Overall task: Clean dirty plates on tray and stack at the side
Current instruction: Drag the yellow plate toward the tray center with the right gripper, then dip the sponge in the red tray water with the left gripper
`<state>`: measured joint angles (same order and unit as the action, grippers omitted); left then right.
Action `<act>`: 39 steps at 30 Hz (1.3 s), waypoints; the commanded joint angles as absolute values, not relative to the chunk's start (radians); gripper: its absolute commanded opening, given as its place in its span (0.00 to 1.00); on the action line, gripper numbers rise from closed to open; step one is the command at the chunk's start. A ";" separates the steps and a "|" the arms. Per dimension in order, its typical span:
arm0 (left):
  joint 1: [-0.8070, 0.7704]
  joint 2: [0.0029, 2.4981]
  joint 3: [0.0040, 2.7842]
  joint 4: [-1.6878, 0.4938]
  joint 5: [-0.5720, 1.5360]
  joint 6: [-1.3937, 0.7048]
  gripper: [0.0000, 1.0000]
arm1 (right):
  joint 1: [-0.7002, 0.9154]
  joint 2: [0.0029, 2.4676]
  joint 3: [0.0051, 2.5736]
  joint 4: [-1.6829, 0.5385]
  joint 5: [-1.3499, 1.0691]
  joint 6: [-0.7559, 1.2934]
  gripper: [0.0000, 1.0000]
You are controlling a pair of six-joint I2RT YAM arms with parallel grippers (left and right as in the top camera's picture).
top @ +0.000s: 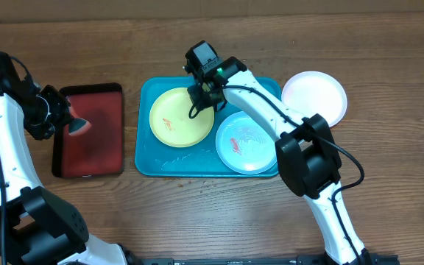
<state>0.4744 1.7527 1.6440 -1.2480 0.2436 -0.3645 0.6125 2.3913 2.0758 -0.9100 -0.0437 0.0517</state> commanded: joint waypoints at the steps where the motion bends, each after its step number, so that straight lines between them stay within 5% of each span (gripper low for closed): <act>1: 0.470 1.745 1.644 -1.244 0.252 -0.343 0.04 | 0.605 2.383 2.094 -0.877 -0.027 -0.078 0.49; 14: 0.470 1.745 1.644 -1.242 0.252 -0.336 0.04 | 0.604 2.499 2.094 -0.820 -0.027 -0.101 0.47; 19: 0.470 1.745 1.644 -1.240 0.252 -0.336 0.04 | 0.604 2.509 2.094 -0.868 -0.026 -0.083 0.19; 24: 0.470 1.746 1.644 -1.235 0.251 -0.335 0.04 | 0.604 2.508 2.106 -0.958 -0.028 0.057 0.04; 39: 0.471 1.746 1.367 -0.874 0.231 -0.336 0.04 | 0.614 2.508 2.109 -1.176 -0.152 0.377 0.04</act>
